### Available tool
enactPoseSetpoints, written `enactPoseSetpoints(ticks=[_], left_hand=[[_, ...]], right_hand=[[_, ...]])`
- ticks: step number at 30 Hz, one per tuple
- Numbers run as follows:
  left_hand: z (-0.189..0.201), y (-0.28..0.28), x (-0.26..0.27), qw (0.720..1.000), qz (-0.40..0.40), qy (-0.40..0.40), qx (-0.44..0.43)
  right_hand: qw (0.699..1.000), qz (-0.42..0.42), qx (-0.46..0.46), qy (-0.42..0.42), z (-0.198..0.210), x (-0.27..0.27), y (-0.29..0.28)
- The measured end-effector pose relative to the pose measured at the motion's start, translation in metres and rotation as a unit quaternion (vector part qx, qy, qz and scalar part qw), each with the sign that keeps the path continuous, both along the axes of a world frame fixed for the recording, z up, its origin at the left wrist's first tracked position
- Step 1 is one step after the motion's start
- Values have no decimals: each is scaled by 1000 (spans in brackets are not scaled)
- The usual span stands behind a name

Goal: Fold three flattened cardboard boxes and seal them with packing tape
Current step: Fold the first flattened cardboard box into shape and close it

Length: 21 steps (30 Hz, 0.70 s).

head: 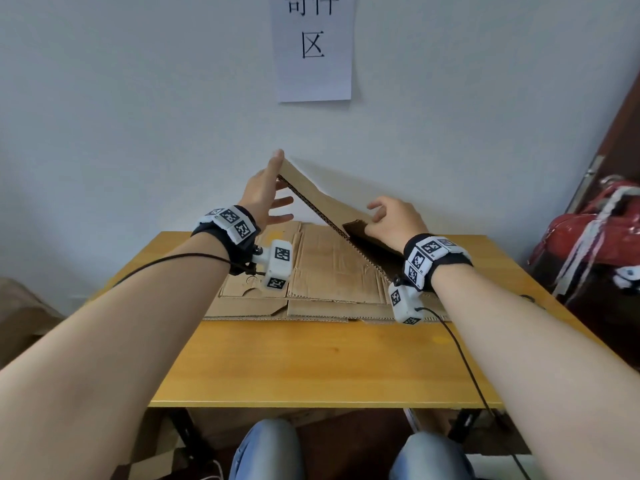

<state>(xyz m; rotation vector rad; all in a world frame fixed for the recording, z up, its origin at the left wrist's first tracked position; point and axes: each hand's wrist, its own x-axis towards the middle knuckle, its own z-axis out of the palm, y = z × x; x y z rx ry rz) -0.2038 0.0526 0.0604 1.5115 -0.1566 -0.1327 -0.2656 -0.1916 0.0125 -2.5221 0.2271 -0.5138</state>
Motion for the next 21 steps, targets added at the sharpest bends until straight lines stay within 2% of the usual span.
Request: enactPoseSetpoints(ticks=[2, 7, 16, 18, 21], left_hand=[[0, -3, 0, 1000, -19, -9, -1], [-6, -10, 0, 998, -53, -33, 4], [-17, -13, 11, 998, -28, -39, 34], [-18, -17, 7, 997, -22, -59, 50], [-19, -26, 1, 991, 29, -104, 77]], right_hand=[[999, -21, -44, -7, 0, 2, -4], [992, -46, -104, 46, 0, 4, -6], [990, -100, -27, -100, 19, -10, -17], [984, -116, -12, -134, 24, -17, -20], [974, -135, 8, -184, 30, -22, -25]])
